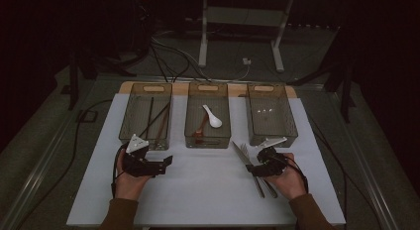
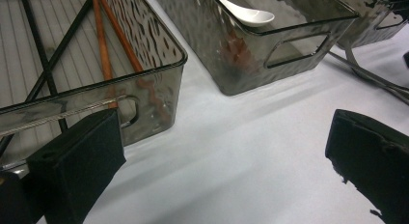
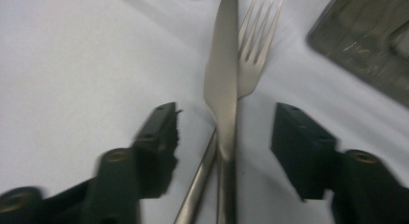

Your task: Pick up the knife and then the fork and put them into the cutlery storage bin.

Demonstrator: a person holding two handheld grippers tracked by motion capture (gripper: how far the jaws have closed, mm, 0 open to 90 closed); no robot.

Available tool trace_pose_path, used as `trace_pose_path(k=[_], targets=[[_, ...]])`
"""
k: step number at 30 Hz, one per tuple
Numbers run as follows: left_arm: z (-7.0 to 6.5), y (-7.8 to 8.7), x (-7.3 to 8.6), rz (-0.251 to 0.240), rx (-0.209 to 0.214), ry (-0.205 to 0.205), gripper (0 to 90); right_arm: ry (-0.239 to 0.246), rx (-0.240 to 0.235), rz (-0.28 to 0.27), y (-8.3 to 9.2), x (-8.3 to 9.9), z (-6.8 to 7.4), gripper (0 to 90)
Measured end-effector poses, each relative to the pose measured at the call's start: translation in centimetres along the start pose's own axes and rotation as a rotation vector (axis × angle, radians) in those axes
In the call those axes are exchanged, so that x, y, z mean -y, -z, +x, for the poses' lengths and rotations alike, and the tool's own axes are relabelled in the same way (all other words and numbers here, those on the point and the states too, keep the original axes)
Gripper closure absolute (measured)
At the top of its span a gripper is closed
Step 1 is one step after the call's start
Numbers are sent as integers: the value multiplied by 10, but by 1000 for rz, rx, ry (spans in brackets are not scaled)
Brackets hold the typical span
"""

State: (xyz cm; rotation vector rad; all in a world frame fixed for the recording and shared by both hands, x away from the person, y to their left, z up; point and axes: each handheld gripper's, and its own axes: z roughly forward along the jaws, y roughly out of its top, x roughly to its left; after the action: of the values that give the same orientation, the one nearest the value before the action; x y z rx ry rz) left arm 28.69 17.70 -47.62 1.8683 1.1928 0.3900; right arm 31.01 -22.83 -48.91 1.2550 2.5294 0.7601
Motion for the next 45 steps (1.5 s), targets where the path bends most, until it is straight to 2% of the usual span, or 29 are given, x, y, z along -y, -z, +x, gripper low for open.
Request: trace_pose_path(k=[2, 4, 8, 12, 16, 21, 25, 31, 35, 39, 42, 45], targets=[[0, 0, 0, 0, 0, 0, 11, 6, -1, 14, -6, 1, 2, 505], [0, 0, 0, -1, 1, 1, 11, 19, 19, 20, -12, 0, 4, 506], [0, 1, 0, -2, 0, 2, 11, 39, 44, 39, -22, -4, 6, 562], [0, 0, 0, -1, 0, 2, 11, 41, 36, 26, -23, -5, 5, 705], [0, 0, 0, -1, 0, 1, 11, 23, 7, 27, -23, -5, 1, 723], [0, -1, 0, 2, -1, -2, 11, -41, -42, -9, -15, -5, -10, 813], [-1, -1, 0, 6, 1, -3, 11, -50, -34, 14, -16, -2, -16, 845], [-1, -2, 0, 8, -3, -3, 11, -5, -13, 45, -19, -2, -12, 850], [-2, -3, 0, 10, -1, -4, 11, 65, 21, 56, -20, -3, -6, 879], [-1, -1, 0, 7, -3, -3, 11, 61, -7, 50, -19, -3, -9, 891], [0, -1, 0, 8, -4, 3, 11, 100, -17, 37, -15, 0, -6, 894], [-1, -2, 0, 10, -5, 0, 11, 113, -13, 10, -10, 1, -4, 894]])
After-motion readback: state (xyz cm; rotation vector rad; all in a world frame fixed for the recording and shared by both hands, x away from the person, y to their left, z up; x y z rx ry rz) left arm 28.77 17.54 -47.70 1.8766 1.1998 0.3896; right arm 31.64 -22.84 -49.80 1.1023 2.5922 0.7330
